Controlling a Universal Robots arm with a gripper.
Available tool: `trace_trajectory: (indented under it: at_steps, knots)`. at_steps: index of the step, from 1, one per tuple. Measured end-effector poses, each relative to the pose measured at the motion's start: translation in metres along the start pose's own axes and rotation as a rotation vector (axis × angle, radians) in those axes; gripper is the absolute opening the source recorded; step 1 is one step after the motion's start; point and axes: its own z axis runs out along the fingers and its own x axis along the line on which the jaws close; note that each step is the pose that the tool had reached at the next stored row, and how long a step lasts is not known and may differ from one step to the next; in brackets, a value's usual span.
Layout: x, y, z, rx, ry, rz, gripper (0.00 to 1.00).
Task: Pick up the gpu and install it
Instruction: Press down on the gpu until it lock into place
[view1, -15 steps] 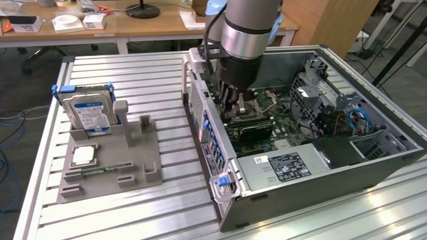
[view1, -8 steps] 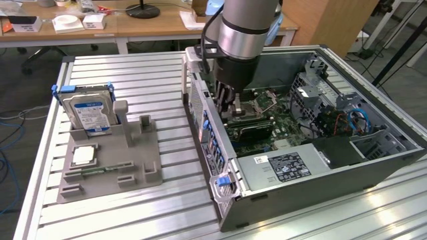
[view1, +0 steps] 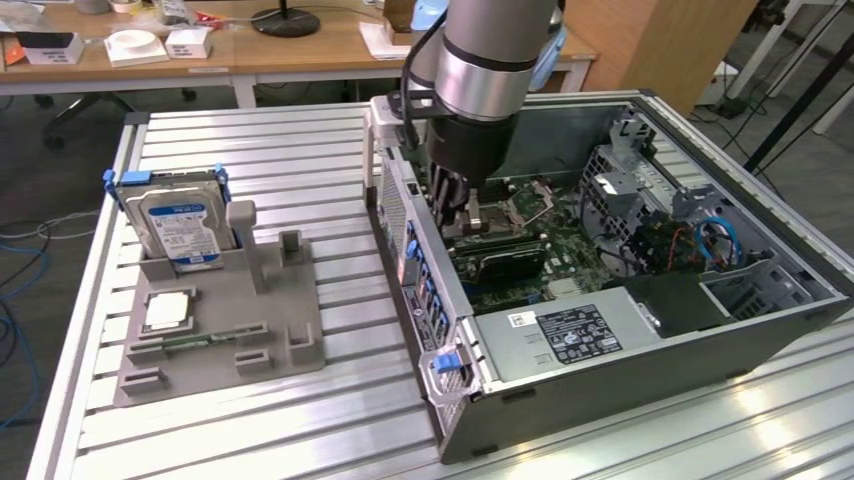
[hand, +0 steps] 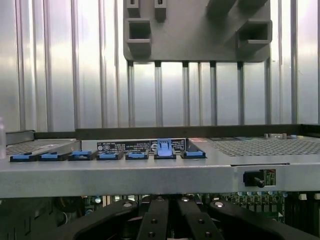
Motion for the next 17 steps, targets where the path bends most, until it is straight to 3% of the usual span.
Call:
trace_trajectory:
  at_steps: [5,9,11,13,17]
  knots:
    - [0.000,-0.0002,0.0011,-0.0001,-0.0006,0.000,0.11]
    - [-0.001,-0.0028,0.0013,0.0027,-0.0068,0.000,0.11]
    - [0.000,-0.0044,-0.0007,0.0010,-0.0057,0.000,0.11]
    - [-0.001,-0.0069,-0.0009,0.0008,-0.0087,0.000,0.11]
    - [-0.001,-0.0215,-0.0016,0.0006,-0.0121,-0.001,0.11]
